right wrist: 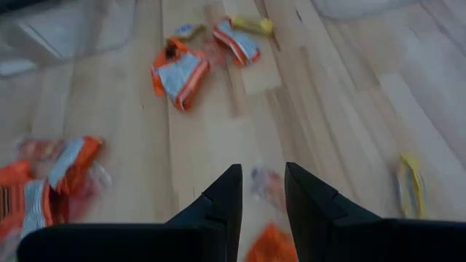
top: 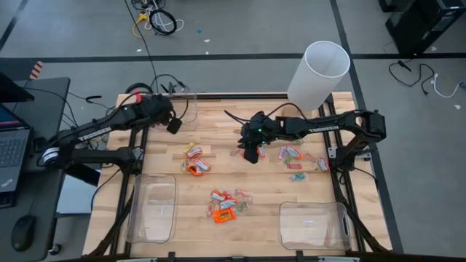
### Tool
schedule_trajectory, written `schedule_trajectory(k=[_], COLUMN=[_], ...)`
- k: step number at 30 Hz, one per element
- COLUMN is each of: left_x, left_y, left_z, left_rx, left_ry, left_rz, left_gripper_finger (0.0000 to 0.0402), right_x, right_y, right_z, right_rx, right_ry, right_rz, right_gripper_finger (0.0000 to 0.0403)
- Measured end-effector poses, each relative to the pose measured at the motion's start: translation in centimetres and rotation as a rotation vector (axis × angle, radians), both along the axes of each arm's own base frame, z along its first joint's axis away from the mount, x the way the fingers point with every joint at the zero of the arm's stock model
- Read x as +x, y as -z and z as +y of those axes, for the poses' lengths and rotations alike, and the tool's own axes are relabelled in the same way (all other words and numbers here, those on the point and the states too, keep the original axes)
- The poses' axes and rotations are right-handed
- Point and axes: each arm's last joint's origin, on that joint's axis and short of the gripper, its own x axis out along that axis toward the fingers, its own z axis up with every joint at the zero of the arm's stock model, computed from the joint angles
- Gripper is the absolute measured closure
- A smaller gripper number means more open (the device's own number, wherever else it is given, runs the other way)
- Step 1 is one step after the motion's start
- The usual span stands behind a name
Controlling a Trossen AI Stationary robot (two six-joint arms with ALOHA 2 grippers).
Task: Sort candy
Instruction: Put the red candy into the top left transparent bin
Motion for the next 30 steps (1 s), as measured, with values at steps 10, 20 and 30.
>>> schedule_trajectory(k=[10, 20, 30], left_x=[0.1, 1.0, 1.2], left_y=[-2.0, -2.5, -2.6], left_z=[-2.9, -4.2, -4.5], left_rx=[0.081, 0.099, 0.107], left_ry=[0.171, 0.273, 0.294], left_rz=[-0.156, -0.211, -0.229], left_gripper_finger=[0.0339, 0.0339, 0.0339], right_x=[-2.0, -2.1, -1.3], right_y=[0.9, 1.0, 0.6], right_z=[0.1, -1.5, -2.0], right_rx=[0.007, -0.011, -0.055], right_ry=[0.209, 0.404, 0.367], right_rz=[0.228, 0.207, 0.122], right_gripper_finger=[0.0312, 0.0312, 0.0312])
